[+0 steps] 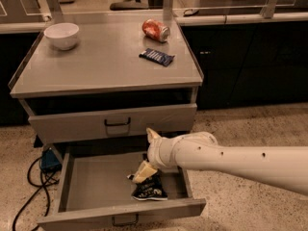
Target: Pick blue chip bag from middle drawer and place on counter
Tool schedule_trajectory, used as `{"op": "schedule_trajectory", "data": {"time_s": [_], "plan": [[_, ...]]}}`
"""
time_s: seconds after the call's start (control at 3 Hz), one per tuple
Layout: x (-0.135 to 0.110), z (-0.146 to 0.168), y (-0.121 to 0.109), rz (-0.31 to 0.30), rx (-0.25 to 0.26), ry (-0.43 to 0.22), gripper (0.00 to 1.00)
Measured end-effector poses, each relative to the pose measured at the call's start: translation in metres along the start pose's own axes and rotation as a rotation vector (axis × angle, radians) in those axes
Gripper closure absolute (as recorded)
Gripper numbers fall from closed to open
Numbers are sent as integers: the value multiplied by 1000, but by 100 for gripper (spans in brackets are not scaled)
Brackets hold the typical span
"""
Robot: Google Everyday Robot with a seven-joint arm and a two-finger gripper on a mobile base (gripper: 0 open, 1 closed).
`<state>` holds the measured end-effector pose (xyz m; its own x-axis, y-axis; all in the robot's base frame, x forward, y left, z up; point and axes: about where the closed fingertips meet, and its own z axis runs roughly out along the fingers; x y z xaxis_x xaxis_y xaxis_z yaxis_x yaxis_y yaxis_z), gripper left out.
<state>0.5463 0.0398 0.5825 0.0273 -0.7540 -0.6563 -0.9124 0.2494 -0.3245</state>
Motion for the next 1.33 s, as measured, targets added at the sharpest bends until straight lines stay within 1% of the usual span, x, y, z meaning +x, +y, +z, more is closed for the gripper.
{"op": "schedule_trajectory", "data": {"time_s": [0.33,0.67,1.33], "plan": [[28,1,-17,29,11,1,0],[69,7,-46,73,15,7,0],[72,9,-41,70,20,4,0]]}}
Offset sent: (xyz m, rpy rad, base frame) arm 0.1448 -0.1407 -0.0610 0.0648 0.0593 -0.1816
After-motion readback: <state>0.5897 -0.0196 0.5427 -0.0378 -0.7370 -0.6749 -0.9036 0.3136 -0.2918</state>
